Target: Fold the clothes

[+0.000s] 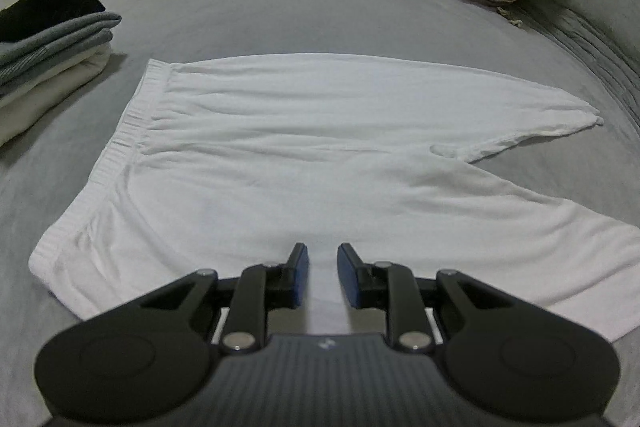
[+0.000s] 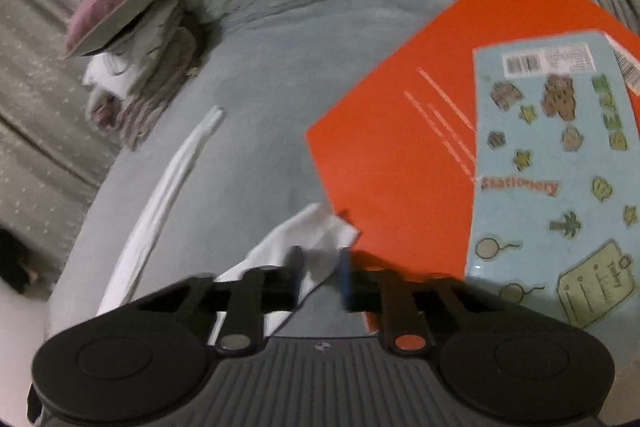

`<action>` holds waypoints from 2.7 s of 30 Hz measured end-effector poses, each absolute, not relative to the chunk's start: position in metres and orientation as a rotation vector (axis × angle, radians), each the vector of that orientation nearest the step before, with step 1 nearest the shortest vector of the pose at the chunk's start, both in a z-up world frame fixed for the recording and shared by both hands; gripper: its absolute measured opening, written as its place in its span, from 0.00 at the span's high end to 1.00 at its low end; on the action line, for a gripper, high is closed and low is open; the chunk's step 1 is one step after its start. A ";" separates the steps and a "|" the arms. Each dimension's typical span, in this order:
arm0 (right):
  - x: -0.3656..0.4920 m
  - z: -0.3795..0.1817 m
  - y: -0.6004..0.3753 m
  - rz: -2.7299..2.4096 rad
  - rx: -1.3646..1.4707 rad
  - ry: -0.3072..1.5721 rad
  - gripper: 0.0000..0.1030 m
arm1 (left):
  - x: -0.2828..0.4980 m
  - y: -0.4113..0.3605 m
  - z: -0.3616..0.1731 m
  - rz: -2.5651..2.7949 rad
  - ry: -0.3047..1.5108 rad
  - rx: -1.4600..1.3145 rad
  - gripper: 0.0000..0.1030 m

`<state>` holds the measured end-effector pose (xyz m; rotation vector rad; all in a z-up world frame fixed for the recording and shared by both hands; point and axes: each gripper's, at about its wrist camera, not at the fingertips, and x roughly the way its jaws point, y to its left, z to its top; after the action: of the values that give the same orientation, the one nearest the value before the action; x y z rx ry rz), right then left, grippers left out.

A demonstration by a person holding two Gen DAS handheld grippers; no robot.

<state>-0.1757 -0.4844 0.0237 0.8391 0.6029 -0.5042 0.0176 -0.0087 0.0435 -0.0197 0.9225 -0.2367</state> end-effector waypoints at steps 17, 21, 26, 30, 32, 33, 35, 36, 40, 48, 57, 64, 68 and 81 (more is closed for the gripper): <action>-0.224 0.069 -0.469 -0.395 0.879 0.342 0.98 | 0.015 0.009 0.044 -0.263 0.940 -0.037 0.82; -0.244 0.080 -0.458 -0.401 0.872 0.331 0.98 | 0.016 0.017 0.045 -0.280 0.956 -0.057 0.81; -0.239 0.062 -0.460 -0.457 0.883 0.461 0.97 | 0.014 0.025 0.050 -0.292 0.962 -0.079 0.72; -0.228 0.063 -0.454 -0.474 0.827 0.501 0.97 | 0.007 0.036 0.057 -0.280 0.951 -0.099 0.70; -0.226 0.065 -0.456 -0.465 0.835 0.495 0.97 | 0.003 0.048 0.063 -0.262 0.948 -0.136 0.70; -0.224 0.065 -0.459 -0.467 0.842 0.491 0.97 | 0.001 0.054 0.066 -0.249 0.945 -0.157 0.70; -0.222 0.069 -0.464 -0.467 0.850 0.468 0.97 | -0.007 0.074 0.074 -0.206 0.928 -0.225 0.70; -0.222 0.072 -0.465 -0.464 0.843 0.449 0.97 | -0.013 0.086 0.078 -0.187 0.919 -0.269 0.69; -0.224 0.074 -0.464 -0.450 0.824 0.400 0.97 | -0.036 0.133 0.078 -0.111 0.912 -0.462 0.69; -0.216 0.070 -0.459 -0.427 0.828 0.386 0.97 | -0.031 0.162 0.051 0.005 0.923 -0.624 0.68; -0.210 0.074 -0.461 -0.426 0.832 0.383 0.97 | 0.000 0.151 0.038 0.077 0.875 -0.658 0.82; -0.198 0.080 -0.478 -0.435 0.830 0.399 0.97 | 0.001 0.169 0.054 0.037 0.803 -0.732 0.96; -0.172 0.112 -0.492 -0.375 0.822 0.391 0.97 | 0.006 0.182 0.066 0.009 0.755 -0.784 0.96; -0.190 0.089 -0.478 -0.430 0.738 0.528 0.97 | -0.012 0.188 0.054 0.003 0.809 -0.756 0.96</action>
<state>-0.1902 -0.4779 0.0892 0.7376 0.5276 -0.4303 -0.0117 0.1879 0.0540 -0.7558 0.8091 0.0026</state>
